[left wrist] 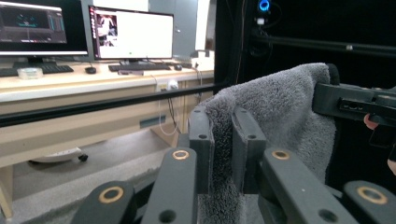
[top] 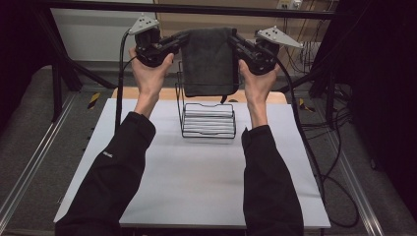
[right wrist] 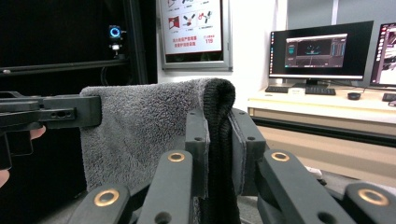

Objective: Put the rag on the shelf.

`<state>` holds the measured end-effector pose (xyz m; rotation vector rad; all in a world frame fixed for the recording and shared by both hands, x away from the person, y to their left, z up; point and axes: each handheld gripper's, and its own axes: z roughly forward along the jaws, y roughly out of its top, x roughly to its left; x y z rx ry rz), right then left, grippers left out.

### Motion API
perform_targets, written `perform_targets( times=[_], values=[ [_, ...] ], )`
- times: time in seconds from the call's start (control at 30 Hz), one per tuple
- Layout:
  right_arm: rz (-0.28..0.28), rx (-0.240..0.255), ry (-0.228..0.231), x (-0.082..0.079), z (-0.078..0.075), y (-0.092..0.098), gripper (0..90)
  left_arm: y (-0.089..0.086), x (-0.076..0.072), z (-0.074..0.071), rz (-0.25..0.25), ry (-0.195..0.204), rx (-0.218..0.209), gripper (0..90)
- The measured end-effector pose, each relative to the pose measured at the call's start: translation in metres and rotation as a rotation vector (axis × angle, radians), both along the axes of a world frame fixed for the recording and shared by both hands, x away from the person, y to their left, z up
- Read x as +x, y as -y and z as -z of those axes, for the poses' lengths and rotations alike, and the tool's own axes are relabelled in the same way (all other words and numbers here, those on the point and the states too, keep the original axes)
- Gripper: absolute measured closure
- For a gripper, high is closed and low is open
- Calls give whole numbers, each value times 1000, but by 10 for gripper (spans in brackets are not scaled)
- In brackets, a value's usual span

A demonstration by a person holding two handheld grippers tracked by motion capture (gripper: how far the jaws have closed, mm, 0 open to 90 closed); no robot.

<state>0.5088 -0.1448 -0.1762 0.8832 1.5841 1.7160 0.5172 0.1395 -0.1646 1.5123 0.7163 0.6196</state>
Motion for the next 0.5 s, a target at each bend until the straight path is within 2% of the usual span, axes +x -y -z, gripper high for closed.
perform_targets(
  times=[0.1, 0.27, 0.5],
  values=[
    [-8, 1, 1, -4, 7, 2, 796, -1, -2, 6, 17, -7, -1, 801],
    [-15, 6, -11, -8, 18, 5, 796, 0, -7, 15, 33, -9, 28, 801],
    [-27, 14, -17, -14, 32, 8, 795, -1, -16, 25, 55, -11, 36, 801]
  ],
)
